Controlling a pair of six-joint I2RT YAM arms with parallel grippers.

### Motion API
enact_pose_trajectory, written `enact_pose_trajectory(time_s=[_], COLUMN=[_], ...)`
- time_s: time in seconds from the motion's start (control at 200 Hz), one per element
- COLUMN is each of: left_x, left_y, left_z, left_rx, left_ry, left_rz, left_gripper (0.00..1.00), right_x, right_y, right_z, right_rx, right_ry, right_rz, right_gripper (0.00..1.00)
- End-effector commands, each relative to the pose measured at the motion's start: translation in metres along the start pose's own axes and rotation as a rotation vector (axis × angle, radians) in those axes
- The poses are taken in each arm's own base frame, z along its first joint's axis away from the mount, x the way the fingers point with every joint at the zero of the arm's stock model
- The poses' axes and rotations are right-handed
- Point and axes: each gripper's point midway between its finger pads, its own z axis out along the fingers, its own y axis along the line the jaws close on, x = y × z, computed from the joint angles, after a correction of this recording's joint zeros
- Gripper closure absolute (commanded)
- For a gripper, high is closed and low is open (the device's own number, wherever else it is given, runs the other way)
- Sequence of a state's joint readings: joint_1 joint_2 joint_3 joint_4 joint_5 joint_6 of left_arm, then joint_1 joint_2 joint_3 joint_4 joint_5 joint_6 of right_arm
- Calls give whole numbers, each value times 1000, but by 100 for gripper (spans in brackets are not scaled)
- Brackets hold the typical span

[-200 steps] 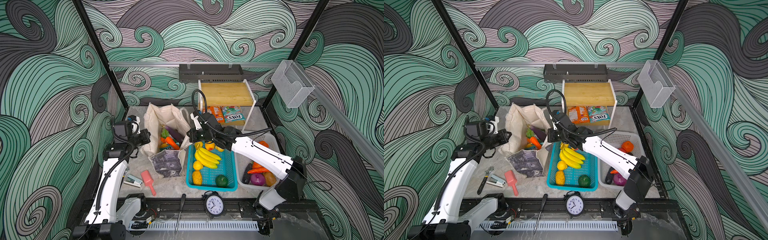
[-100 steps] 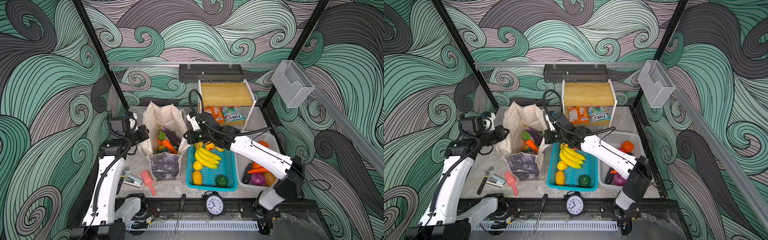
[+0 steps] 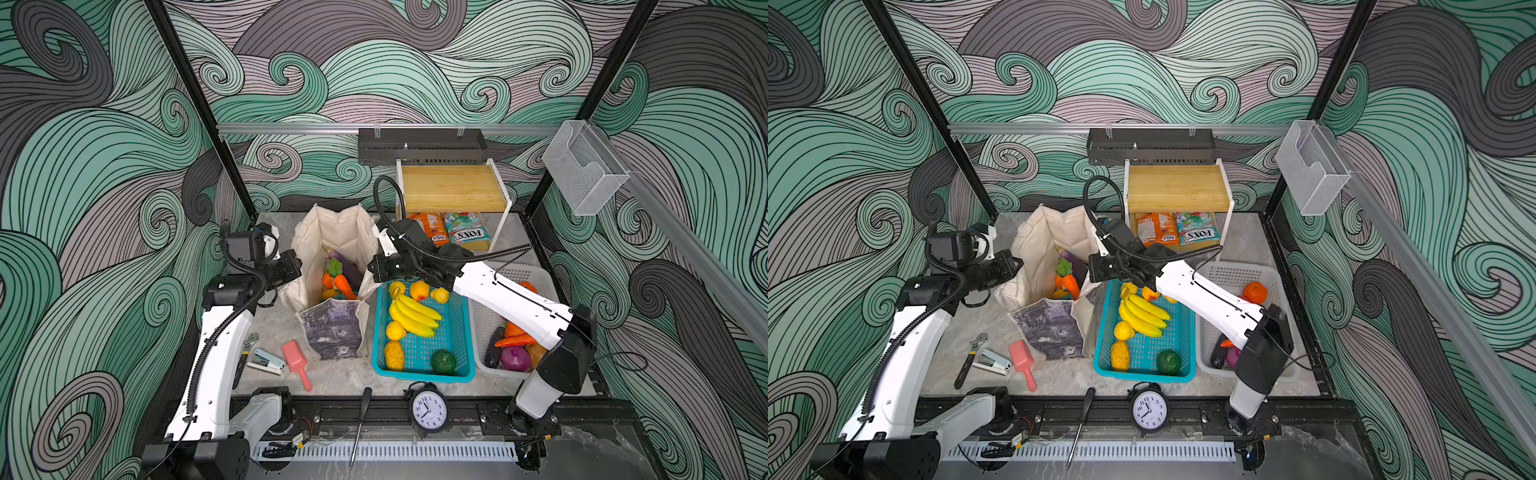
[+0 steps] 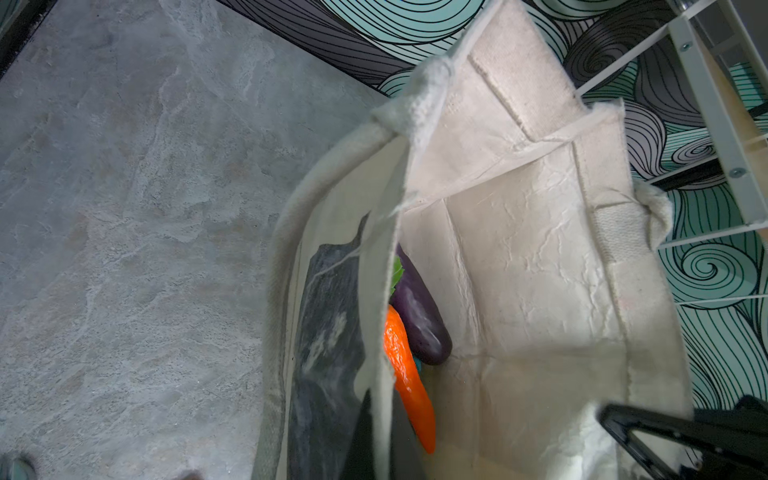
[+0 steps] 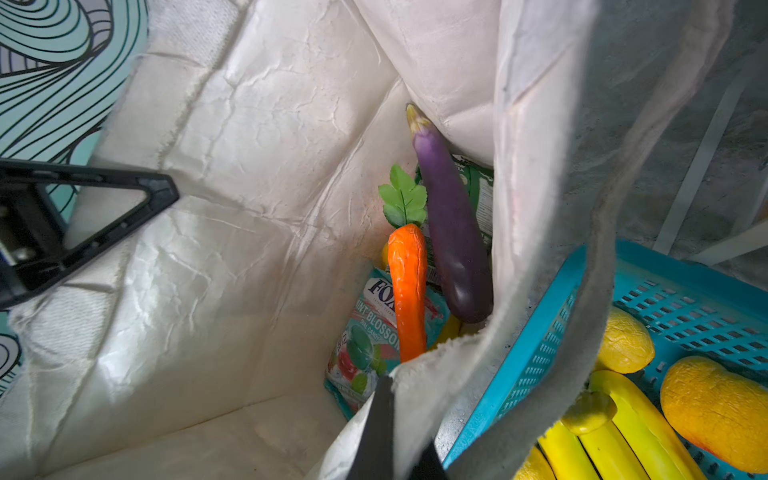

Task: Place the food into the grocery bag and tie it

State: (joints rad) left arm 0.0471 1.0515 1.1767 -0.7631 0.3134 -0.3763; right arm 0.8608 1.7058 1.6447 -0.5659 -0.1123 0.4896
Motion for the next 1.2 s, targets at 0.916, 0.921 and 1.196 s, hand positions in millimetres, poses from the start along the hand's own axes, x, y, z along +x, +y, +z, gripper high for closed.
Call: enact_pose_trajectory(time_s=[0.916,0.921,1.196], left_x=[-37,-38,-59], left_y=[-43,-43,7], left_z=[-20,-21,-66], left_rx=[52,52,-63], left_ry=[-129,-130,-237], left_rz=[94,93,-131], left_gripper=[54,52,13], right_x=[-30,-31,-18], right_y=[-10,-11,-30], right_z=[8,8,5], right_rx=[9,10,25], right_ry=[-41,-42,-11], right_rz=[9,9,30], right_gripper=[100,100,100])
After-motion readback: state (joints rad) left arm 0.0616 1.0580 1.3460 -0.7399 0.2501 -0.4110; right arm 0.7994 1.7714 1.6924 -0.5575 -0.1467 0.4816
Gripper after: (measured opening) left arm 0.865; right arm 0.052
